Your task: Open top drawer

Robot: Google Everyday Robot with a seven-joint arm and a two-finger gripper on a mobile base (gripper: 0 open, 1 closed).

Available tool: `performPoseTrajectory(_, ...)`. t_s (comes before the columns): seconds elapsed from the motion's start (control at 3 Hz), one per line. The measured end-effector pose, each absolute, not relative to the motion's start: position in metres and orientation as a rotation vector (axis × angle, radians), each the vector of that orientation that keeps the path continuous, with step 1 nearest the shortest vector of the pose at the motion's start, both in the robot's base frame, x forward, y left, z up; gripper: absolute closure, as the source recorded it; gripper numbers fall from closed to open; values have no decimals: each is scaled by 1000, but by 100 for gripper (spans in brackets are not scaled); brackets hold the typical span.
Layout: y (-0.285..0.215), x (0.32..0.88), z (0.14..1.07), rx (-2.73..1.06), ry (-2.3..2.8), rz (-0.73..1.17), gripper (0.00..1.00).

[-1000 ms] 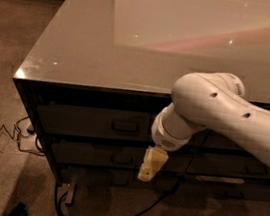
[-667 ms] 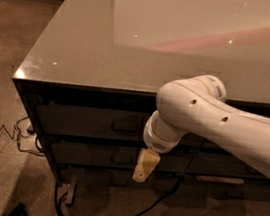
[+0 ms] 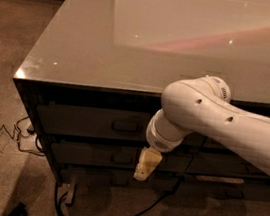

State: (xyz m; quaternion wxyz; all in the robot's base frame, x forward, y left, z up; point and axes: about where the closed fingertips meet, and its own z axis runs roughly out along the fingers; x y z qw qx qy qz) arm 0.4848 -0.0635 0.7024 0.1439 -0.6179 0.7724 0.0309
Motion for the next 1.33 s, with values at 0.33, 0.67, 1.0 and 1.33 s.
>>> performPoseTrajectory(0.33, -68, 501, 695, -1725, 2213, 144, 0)
performPoseTrajectory(0.67, -70, 524, 697, -1674, 2188, 135, 0)
performPoseTrajectory(1.0, -64, 545, 682, -1647, 2192, 134, 0)
performPoseTrajectory(1.33, -57, 557, 667, -1637, 2206, 130, 0)
